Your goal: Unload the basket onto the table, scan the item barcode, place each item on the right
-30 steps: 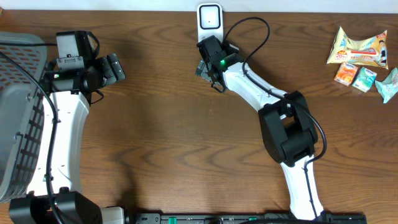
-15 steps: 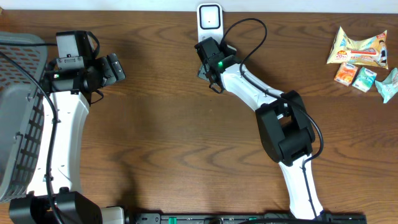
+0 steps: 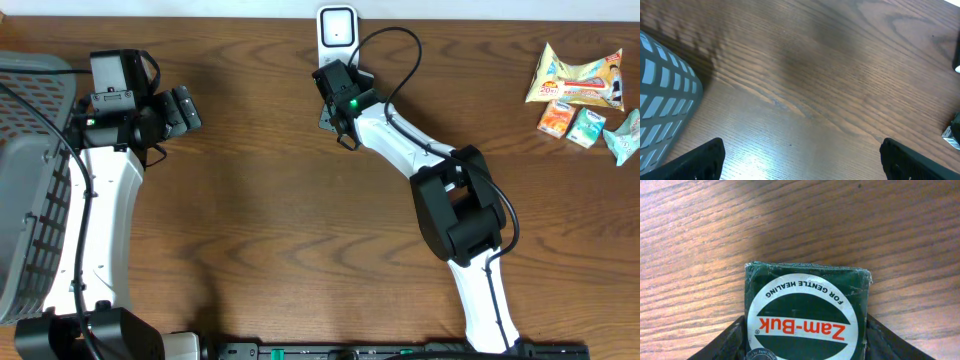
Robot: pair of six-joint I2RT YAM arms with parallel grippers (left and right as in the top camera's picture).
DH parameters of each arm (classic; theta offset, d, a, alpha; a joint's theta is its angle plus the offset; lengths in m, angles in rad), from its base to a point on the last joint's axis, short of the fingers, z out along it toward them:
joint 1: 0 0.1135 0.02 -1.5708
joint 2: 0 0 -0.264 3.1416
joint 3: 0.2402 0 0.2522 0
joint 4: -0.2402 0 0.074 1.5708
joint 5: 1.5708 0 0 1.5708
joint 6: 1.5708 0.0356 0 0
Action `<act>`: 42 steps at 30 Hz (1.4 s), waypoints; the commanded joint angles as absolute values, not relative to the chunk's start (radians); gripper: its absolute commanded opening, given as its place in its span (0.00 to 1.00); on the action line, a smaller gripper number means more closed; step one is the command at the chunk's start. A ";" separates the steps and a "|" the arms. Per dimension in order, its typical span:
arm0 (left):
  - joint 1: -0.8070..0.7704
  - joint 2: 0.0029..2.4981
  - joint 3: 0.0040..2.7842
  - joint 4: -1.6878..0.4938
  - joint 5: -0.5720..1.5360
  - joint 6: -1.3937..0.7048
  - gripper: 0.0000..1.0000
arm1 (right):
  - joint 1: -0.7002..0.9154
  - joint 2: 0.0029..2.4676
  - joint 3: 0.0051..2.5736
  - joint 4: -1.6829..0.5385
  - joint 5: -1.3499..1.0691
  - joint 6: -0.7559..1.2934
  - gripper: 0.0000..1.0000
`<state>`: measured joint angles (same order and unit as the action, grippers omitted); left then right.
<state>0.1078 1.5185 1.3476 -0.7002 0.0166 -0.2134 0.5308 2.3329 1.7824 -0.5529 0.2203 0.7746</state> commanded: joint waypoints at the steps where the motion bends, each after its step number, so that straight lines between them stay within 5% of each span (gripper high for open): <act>1: 0.111 1.523 1.343 -0.703 0.010 -0.222 0.98 | 0.537 2.360 1.794 -0.556 0.208 0.734 0.61; 21: 0.111 1.523 1.343 -0.703 0.010 -0.222 0.98 | 0.539 2.374 1.785 -0.561 0.272 0.671 0.76; 42: 0.111 1.523 1.343 -0.703 0.010 -0.222 0.98 | 0.521 2.355 1.789 -0.575 0.249 0.648 0.66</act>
<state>0.1078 1.5185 1.3476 -0.7002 0.0166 -0.2134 0.5358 2.3531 1.7947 -0.5758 0.2855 0.6647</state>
